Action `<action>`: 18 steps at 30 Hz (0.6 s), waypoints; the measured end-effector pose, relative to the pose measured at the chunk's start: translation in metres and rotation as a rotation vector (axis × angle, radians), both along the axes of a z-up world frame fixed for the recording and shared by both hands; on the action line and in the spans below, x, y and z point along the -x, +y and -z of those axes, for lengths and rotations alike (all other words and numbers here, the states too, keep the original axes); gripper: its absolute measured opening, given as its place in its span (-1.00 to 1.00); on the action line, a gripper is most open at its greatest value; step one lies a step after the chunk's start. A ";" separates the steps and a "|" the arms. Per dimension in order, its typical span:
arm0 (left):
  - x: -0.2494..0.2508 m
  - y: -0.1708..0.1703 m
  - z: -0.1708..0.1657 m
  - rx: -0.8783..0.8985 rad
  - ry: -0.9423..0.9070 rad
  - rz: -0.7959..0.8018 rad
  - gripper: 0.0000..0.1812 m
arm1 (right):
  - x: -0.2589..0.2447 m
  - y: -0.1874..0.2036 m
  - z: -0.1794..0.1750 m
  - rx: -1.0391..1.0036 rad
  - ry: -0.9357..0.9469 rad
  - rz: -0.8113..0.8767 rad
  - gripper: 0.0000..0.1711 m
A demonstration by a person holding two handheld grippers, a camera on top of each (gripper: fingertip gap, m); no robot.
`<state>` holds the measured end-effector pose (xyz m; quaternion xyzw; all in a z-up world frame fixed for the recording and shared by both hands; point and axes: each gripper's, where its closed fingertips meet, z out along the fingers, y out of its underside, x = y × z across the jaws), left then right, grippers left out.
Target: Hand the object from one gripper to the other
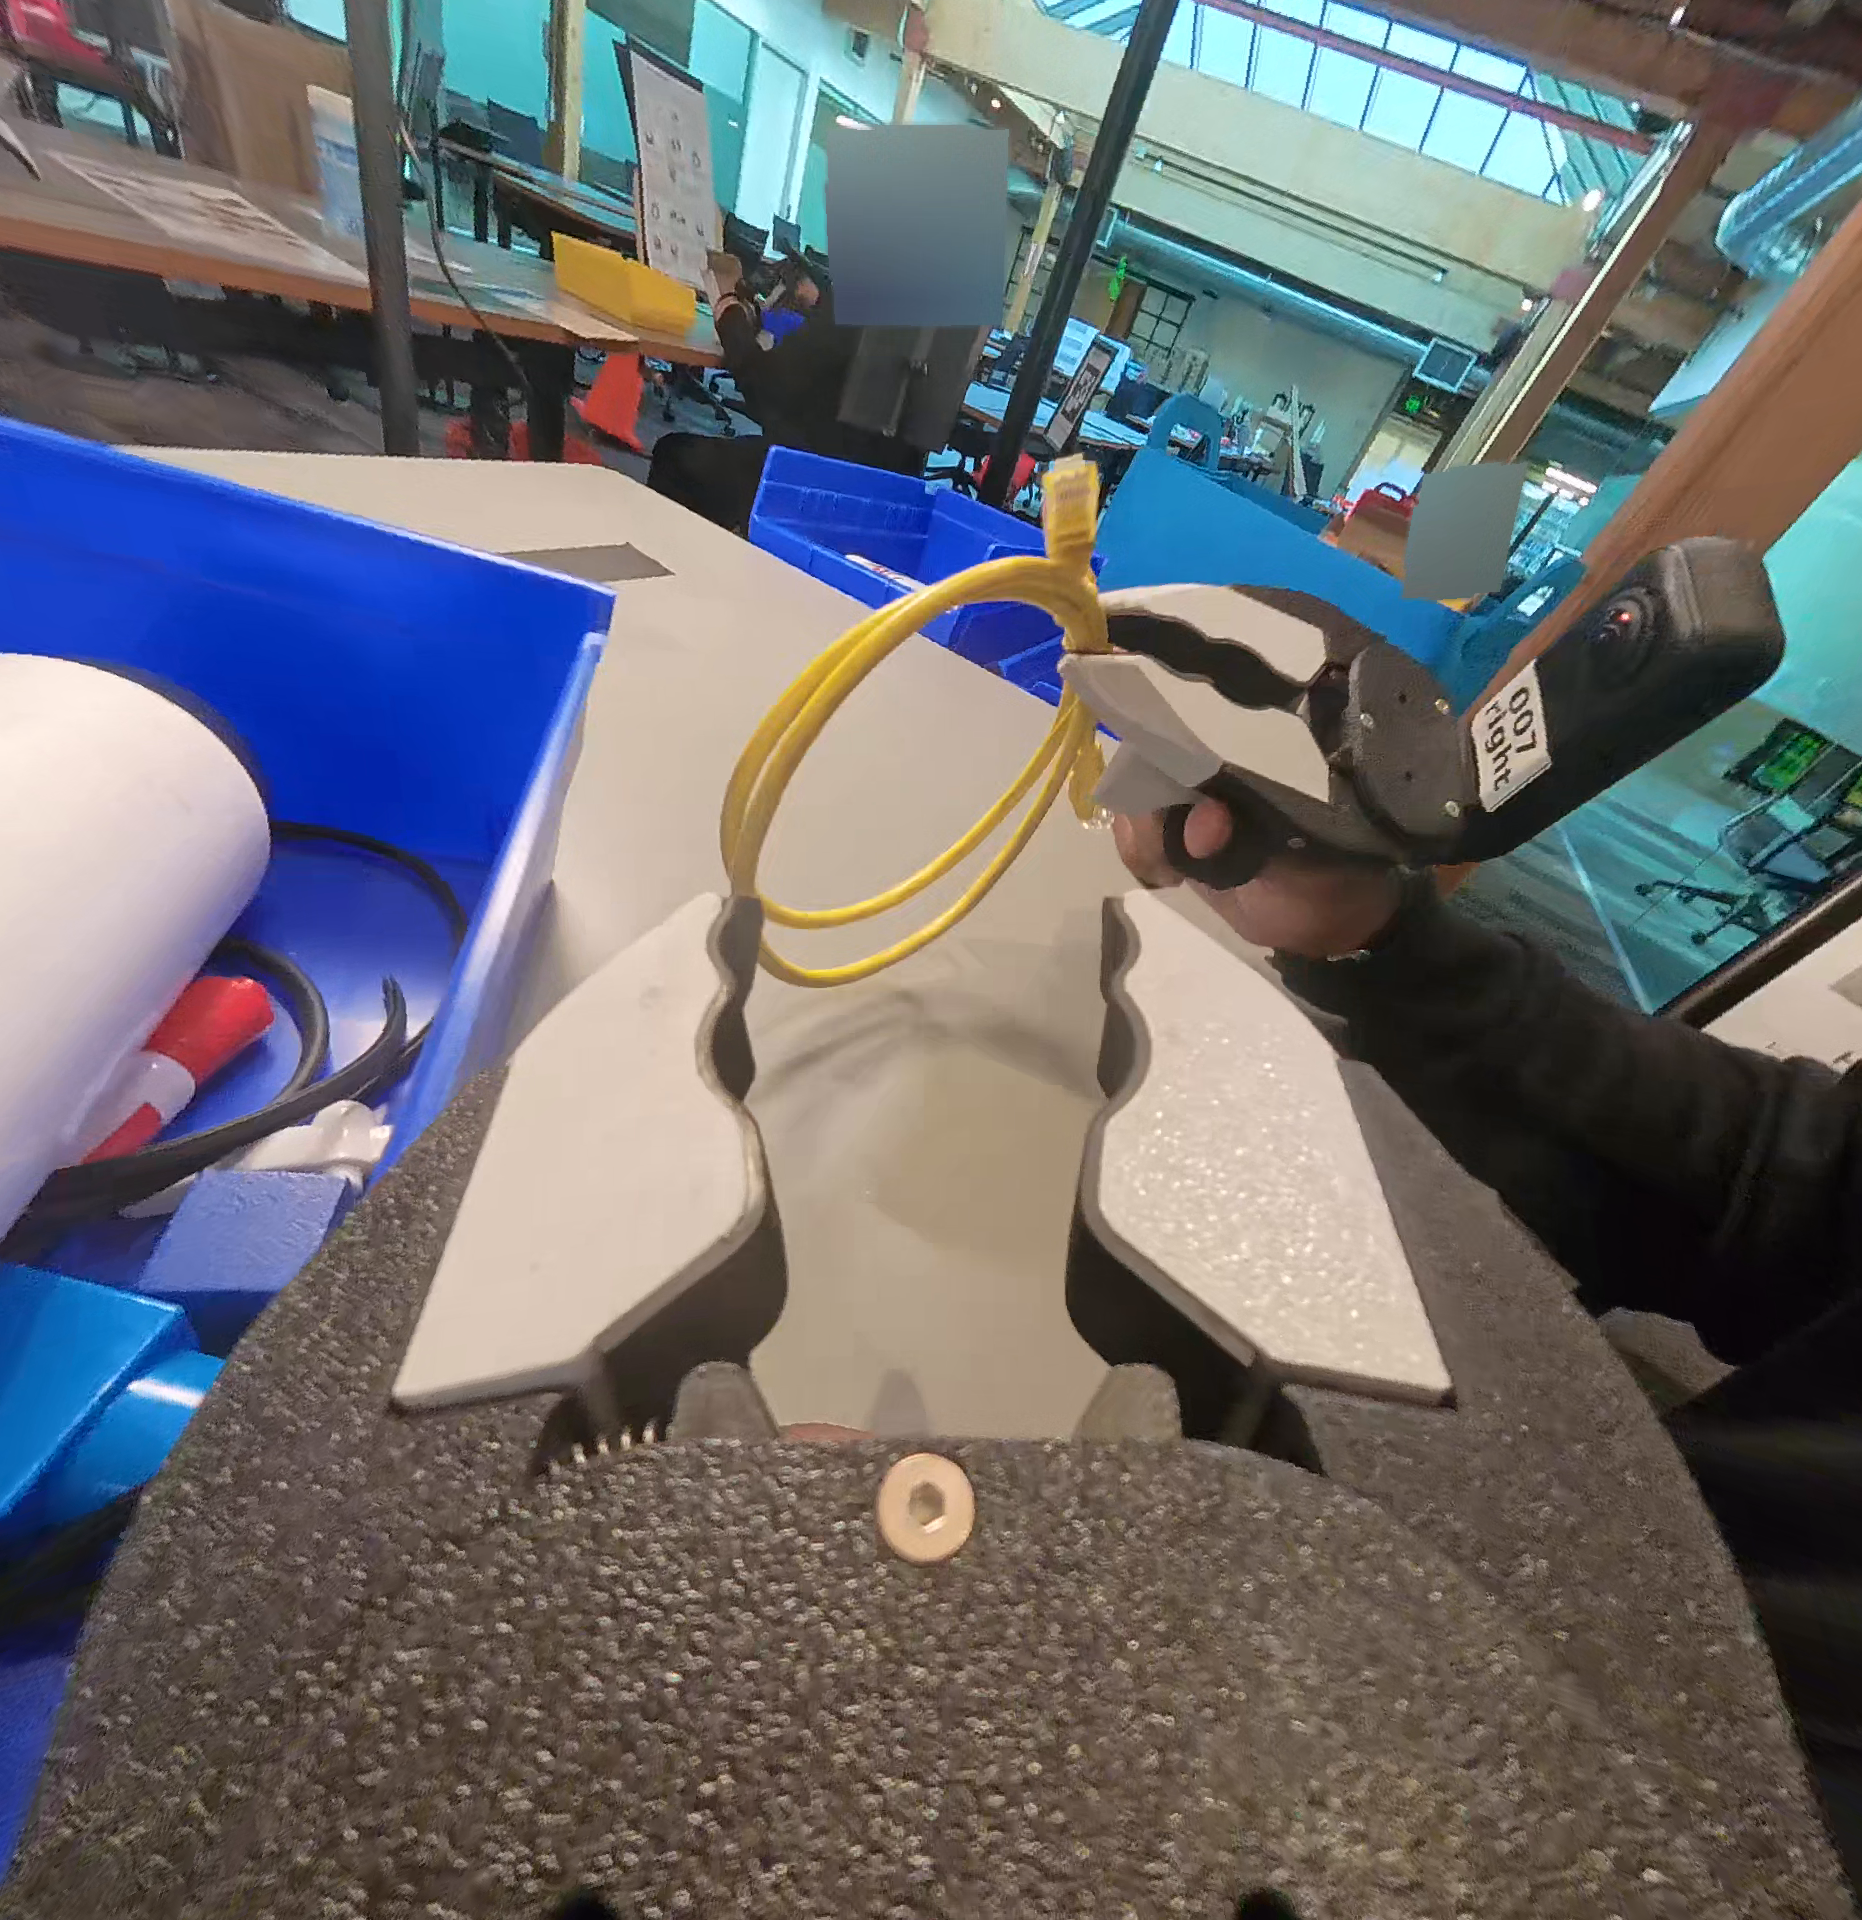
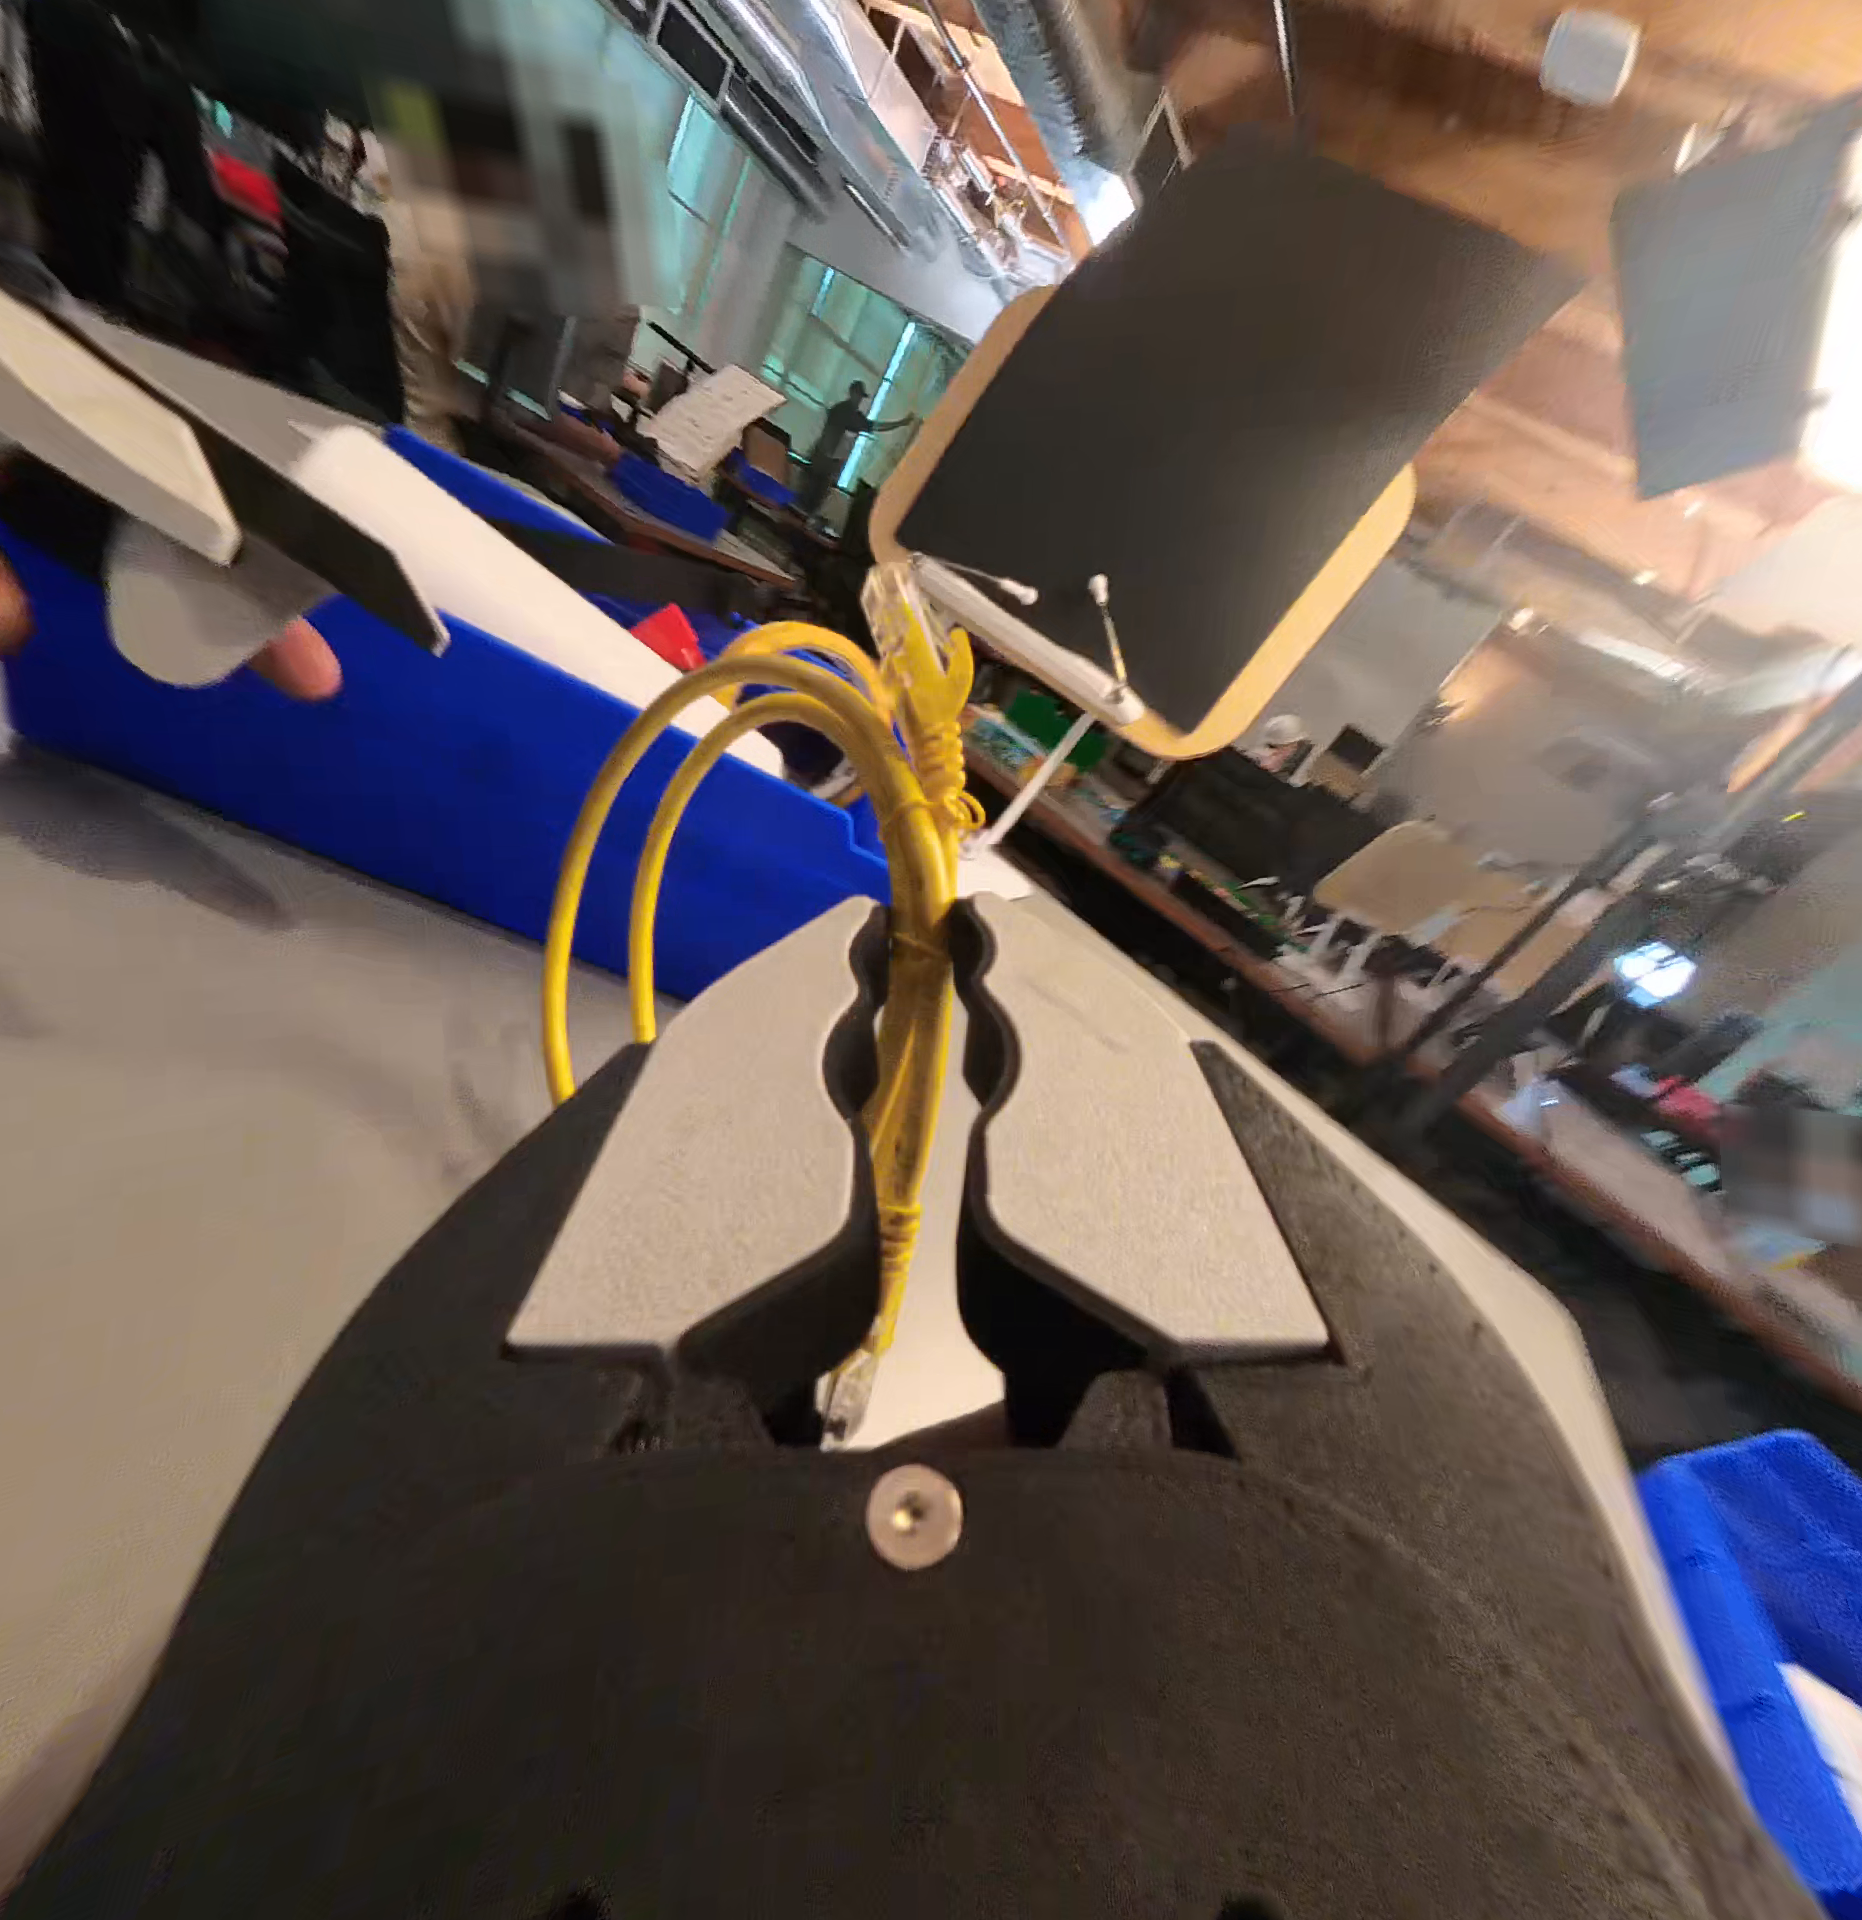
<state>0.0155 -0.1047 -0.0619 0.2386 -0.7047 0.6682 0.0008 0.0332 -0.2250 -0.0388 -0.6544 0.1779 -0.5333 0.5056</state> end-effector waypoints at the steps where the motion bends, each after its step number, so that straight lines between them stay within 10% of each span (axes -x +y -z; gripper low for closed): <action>1: 0.002 -0.001 0.000 -0.009 -0.025 0.002 -0.28 | 0.001 0.000 -0.001 0.042 -0.034 0.021 -0.87; 18: 0.033 -0.022 -0.007 0.181 0.196 0.168 -0.55 | 0.048 0.121 0.017 0.463 -0.374 -0.017 -0.86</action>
